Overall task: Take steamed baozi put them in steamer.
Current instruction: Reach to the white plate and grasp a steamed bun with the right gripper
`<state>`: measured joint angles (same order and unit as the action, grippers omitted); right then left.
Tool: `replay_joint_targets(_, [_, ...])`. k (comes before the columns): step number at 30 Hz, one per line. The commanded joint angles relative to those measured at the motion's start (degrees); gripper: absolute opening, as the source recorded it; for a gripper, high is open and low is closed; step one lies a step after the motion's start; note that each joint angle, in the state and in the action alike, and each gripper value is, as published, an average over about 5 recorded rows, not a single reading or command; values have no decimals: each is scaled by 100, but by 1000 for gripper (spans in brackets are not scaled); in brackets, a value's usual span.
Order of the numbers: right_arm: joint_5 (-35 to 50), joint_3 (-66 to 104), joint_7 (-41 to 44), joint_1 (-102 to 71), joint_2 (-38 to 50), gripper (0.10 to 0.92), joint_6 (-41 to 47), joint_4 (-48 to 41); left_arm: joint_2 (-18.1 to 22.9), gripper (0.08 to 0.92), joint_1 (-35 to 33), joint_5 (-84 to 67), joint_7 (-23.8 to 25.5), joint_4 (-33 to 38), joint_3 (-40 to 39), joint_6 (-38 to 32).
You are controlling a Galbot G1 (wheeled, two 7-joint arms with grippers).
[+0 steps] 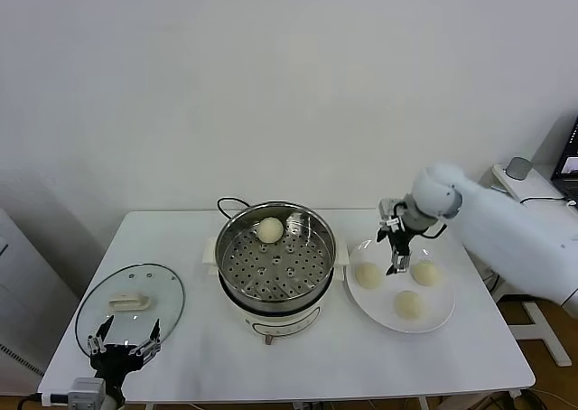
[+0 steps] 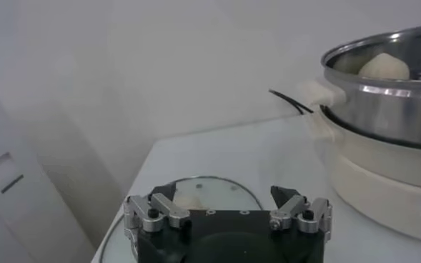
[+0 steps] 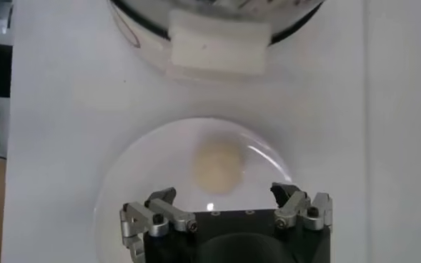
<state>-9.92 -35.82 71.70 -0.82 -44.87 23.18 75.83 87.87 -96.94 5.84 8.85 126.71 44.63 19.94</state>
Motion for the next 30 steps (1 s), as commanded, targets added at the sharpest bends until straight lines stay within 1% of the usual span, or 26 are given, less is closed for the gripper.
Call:
replay_joint_targets(1, [-502,657,-320,-887,-337,823,29,-321,-17,823,-13,19,3,-11,-23,0])
replay_joint_targets(14, [-884,842,-362,-860,-627,823,-296,-865,18,823,-52,41,3,-29,-9,-13])
replay_joint_targets(30, [-975,848,-276,-854,-823,823,-422,-1175,1,823,60,71,39,-101,19,34])
